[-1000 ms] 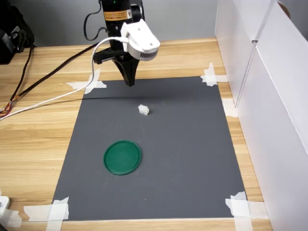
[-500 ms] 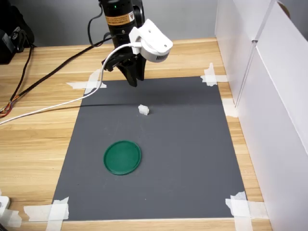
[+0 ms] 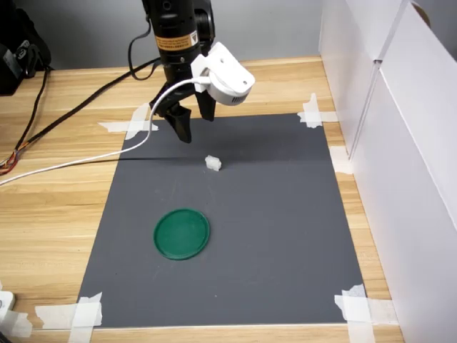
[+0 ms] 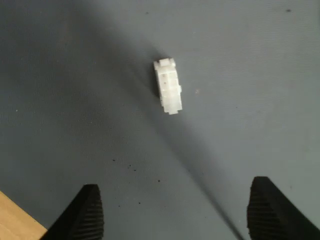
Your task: Grasp a white terminal and put it in the green lid.
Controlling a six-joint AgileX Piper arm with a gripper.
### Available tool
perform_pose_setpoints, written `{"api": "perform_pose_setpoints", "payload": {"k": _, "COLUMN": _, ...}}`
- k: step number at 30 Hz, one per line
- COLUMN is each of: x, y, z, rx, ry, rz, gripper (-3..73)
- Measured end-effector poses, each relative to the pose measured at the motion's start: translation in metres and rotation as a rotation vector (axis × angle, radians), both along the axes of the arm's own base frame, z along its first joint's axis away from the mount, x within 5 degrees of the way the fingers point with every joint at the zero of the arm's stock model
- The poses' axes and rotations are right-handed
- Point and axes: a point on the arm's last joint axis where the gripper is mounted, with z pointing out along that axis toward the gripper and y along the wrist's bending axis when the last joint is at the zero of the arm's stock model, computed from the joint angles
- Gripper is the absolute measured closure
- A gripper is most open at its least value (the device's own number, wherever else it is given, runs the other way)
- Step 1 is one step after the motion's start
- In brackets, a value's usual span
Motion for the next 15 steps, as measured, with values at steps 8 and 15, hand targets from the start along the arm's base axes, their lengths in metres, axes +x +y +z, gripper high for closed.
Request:
{"api": "perform_pose_setpoints", "payload": {"k": 8, "x": 0.011, "y": 0.003, "z": -0.02, "rx": 0.005, "ry": 0.066, "rz": 0.038, "gripper": -1.3}}
{"api": "perform_pose_setpoints", "payload": {"k": 15, "x": 0.025, "y": 0.005, "z": -0.038, "rx": 0.005, "ry": 0.06, "rz": 0.037, "gripper": -1.4}}
